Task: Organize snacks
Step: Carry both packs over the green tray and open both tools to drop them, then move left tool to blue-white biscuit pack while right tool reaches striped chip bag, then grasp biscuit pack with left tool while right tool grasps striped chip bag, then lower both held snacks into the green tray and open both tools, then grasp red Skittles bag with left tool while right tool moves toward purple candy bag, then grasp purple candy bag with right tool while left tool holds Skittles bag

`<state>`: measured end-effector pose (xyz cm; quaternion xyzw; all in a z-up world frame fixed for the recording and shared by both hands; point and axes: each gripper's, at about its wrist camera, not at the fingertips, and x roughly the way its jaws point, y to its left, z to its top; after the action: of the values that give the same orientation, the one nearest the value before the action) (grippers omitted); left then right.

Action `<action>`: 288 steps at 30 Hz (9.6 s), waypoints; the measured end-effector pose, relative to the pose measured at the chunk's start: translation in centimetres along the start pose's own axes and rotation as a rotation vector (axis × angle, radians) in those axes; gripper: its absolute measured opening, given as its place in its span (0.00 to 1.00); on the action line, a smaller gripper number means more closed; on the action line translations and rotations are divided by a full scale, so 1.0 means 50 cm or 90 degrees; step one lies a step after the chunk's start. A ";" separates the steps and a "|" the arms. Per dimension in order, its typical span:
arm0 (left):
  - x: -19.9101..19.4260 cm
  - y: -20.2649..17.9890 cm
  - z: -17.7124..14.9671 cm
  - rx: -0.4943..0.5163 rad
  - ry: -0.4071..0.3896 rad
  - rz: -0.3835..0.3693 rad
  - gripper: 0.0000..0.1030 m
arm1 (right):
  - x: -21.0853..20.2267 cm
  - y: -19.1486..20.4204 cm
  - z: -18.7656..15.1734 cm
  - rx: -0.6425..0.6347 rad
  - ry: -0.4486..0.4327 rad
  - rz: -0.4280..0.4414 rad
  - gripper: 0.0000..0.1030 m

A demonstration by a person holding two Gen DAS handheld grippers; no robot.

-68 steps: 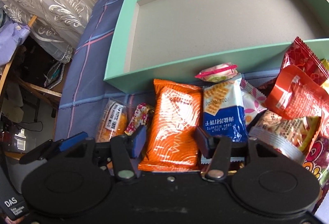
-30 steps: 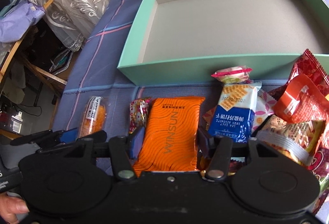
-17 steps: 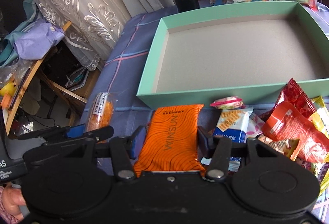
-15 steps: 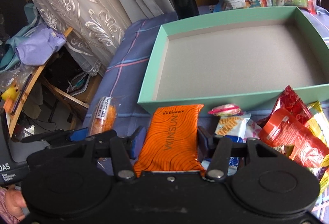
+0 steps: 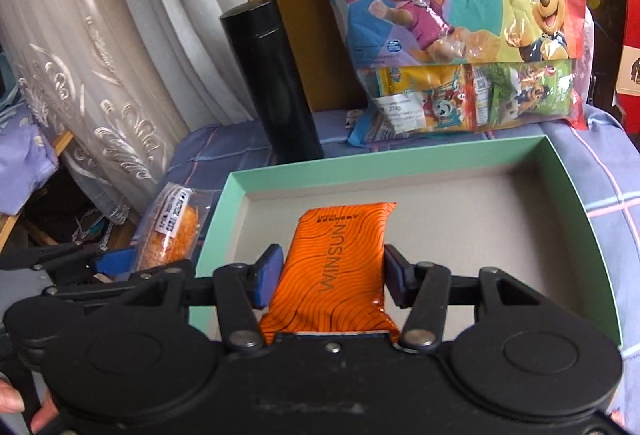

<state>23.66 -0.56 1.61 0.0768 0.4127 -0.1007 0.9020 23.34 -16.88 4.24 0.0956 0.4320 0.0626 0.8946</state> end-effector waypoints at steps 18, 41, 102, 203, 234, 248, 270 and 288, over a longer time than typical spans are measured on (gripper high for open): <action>0.158 -0.006 0.037 0.004 -0.002 0.078 0.94 | 0.192 -0.053 0.061 -0.006 -0.004 -0.008 1.00; -0.060 -0.087 -0.081 -0.002 0.014 0.033 1.00 | -0.085 -0.033 -0.058 0.019 0.038 -0.012 1.00; -0.023 -0.283 -0.264 0.057 0.121 -0.046 0.42 | -0.186 -0.190 -0.410 0.245 0.060 0.075 0.38; -0.090 -0.211 -0.227 0.042 0.080 -0.040 1.00 | -0.240 -0.179 -0.252 0.139 -0.049 -0.043 1.00; -0.108 -0.205 -0.376 0.079 0.136 -0.128 0.64 | -0.213 -0.132 -0.440 0.144 0.091 0.025 0.58; -0.127 -0.195 -0.392 0.085 0.138 -0.172 0.64 | -0.174 -0.101 -0.403 0.081 0.066 0.002 0.74; -0.122 -0.161 -0.412 0.045 0.157 -0.196 0.69 | -0.155 -0.058 -0.402 0.009 0.091 -0.069 0.93; -0.124 -0.143 -0.421 0.030 0.144 -0.215 0.74 | -0.150 -0.061 -0.418 0.095 0.163 -0.063 0.95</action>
<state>2.59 -2.07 -7.71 0.0382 0.5162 -0.2511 0.8180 2.36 -18.87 -3.45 0.1313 0.5500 -0.0023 0.8247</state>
